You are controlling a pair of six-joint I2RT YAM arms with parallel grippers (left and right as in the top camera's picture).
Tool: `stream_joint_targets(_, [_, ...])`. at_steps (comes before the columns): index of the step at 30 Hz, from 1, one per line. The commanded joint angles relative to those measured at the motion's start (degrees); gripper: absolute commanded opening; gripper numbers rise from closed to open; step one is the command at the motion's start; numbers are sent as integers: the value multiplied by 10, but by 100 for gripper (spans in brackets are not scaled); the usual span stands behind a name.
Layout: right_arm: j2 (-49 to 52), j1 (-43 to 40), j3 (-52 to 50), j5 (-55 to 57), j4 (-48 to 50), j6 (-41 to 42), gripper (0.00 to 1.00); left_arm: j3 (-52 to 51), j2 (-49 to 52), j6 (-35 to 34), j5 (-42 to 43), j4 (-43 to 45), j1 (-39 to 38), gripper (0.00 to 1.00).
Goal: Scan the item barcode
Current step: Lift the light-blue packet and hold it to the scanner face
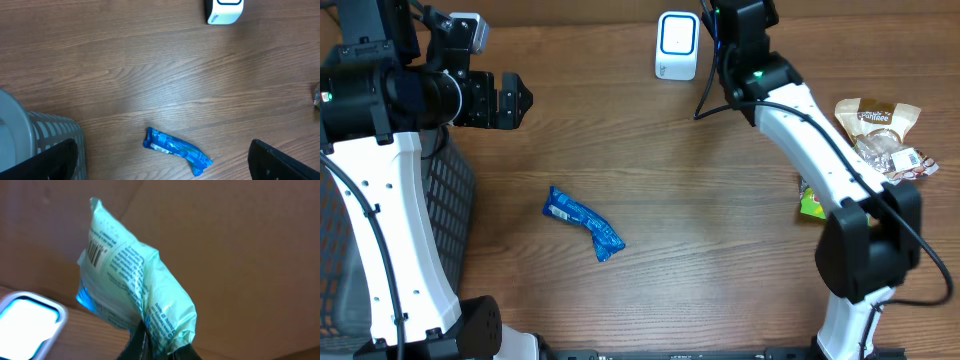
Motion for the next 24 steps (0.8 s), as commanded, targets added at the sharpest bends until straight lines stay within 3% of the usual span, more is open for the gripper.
stream_joint_targets(1, [52, 17, 7, 60, 52, -159, 4, 10, 0, 4, 6, 0, -1, 100])
stream_joint_targets(8, [132, 38, 7, 67, 140, -414, 4, 10, 0, 4, 6, 1, -1, 100])
stream_joint_targets(12, [157, 39, 7, 70, 165, -493, 4, 10, 0, 4, 6, 1, -1, 100])
stream_joint_targets(24, [162, 39, 7, 43, 165, -537, 4, 10, 0, 4, 6, 0, -1, 100])
